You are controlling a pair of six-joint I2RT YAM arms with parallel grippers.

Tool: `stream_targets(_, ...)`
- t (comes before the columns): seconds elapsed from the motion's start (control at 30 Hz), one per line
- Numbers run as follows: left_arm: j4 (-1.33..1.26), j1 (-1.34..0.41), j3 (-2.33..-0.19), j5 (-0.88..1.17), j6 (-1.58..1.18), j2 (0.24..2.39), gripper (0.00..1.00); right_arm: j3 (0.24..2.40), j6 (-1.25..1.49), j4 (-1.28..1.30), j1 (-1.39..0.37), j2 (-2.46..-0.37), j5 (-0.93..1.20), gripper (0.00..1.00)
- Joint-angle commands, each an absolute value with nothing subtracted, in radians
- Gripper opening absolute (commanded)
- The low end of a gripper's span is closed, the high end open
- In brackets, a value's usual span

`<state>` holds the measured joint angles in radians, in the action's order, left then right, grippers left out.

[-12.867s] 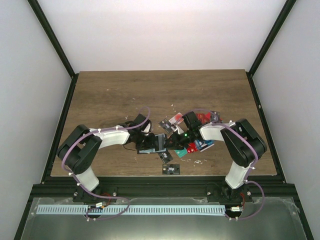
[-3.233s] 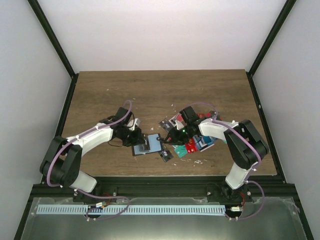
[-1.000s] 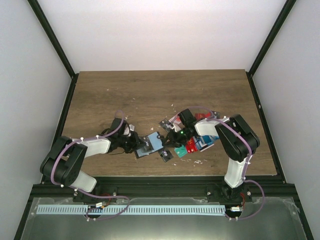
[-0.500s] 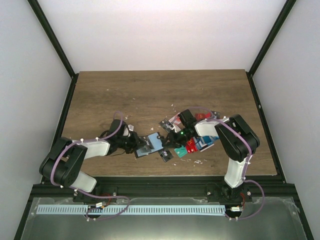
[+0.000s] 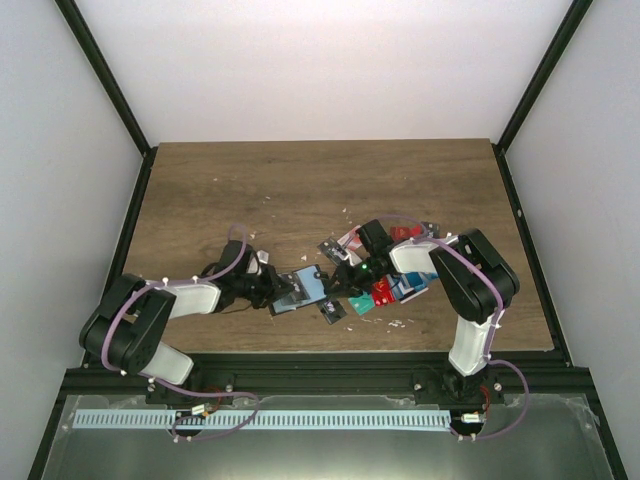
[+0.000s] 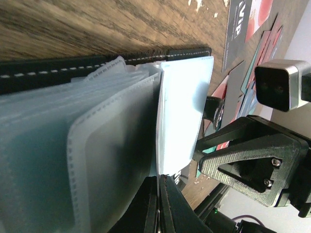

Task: Put the credit cards into the card holder
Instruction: Insert the credit card into the card holder.

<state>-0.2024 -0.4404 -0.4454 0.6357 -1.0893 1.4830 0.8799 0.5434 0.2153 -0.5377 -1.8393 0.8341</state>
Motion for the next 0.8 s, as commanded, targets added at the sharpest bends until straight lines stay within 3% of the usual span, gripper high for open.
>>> stream_targets(0.0, -0.24, -0.458, -0.436, 0.653, -1.078, 1.514, 0.04, 0.87, 0.549, 0.207, -0.534, -1.858, 0.844, 0.24)
stream_targets(0.77, -0.259, -0.469, -0.51, 0.705, -0.986, 1.651, 0.04, 0.877, 0.541, 0.212, -0.534, -1.867, 0.848, 0.23)
